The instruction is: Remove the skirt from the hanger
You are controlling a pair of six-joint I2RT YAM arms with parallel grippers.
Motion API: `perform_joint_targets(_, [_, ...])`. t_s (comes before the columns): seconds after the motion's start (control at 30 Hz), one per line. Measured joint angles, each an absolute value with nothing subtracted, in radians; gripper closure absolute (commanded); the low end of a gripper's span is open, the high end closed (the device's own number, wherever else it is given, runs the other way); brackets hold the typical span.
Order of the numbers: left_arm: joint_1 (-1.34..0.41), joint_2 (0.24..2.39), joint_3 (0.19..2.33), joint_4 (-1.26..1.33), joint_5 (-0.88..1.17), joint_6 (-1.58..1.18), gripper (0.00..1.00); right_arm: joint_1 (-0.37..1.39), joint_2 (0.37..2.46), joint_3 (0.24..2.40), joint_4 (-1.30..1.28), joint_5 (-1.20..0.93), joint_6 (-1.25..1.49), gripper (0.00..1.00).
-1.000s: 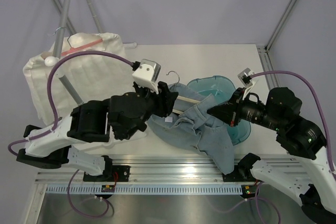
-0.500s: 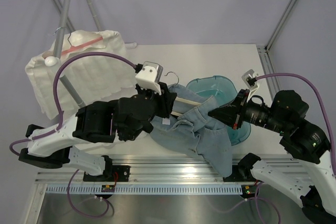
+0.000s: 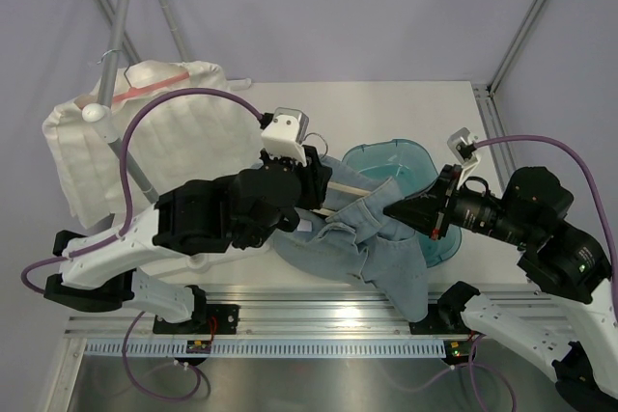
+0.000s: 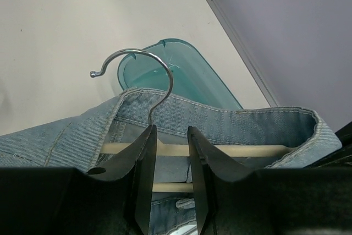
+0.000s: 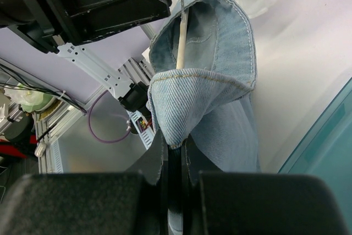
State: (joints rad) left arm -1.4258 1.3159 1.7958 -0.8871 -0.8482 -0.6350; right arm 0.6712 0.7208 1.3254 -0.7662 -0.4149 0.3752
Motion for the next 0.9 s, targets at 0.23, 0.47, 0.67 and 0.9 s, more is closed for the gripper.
perform_joint_targets(0.23, [-1.395,1.317,1.764,-0.881,-0.815,-0.653,0.67,0.671,0.706,1.326,-0.766,-0.432,0.375,1.0])
perform_joint_targets(0.47, [-1.375,1.325,1.745,-0.873,-0.783,-0.664,0.91,0.671,0.699,1.332,-0.763,-0.444,0.375,1.0])
perform_joint_targets(0.67, [-1.359,1.324,1.727,-0.861,-0.77,-0.663,1.0,0.67,0.69,1.332,-0.772,-0.448,0.375,1.0])
perform_joint_targets(0.9, [-1.337,1.328,1.728,-0.883,-0.747,-0.651,1.0,0.668,0.678,1.333,-0.767,-0.408,0.427,0.01])
